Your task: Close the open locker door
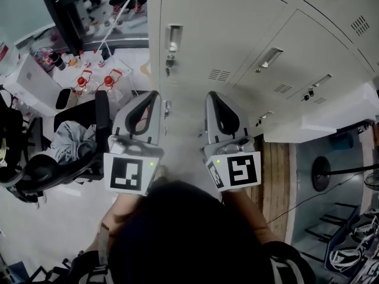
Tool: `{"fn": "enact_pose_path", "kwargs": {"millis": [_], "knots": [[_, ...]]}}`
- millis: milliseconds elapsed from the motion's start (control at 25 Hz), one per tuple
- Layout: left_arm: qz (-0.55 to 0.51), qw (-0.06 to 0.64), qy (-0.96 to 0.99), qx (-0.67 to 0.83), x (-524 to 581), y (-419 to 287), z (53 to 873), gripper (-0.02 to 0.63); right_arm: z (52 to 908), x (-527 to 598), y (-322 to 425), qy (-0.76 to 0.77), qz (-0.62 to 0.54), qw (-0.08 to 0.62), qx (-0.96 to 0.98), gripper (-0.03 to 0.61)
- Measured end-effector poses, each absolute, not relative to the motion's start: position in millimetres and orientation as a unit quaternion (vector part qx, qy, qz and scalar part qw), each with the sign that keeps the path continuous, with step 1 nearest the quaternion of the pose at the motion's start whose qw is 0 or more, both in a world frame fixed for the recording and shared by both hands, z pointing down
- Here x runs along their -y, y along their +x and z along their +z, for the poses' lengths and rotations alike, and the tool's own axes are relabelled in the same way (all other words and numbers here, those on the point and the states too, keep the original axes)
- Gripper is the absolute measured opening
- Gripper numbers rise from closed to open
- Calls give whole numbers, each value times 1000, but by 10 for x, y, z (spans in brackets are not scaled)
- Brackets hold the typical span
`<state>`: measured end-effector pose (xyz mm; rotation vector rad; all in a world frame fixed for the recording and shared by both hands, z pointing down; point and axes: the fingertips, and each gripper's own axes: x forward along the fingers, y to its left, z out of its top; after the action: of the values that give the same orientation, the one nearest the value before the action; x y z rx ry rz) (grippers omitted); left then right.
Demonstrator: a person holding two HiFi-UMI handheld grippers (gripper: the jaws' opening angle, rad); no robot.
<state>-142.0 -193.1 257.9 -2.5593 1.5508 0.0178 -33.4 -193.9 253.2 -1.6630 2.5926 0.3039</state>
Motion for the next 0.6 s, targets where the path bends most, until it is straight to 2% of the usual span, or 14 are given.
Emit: {"fn": "enact_pose_path", "kwargs": {"millis": [600], "knots": [[-11, 82, -836, -542, 964, -1087, 2767, 1, 2651, 1033, 118, -531, 108, 38, -840, 15]]}}
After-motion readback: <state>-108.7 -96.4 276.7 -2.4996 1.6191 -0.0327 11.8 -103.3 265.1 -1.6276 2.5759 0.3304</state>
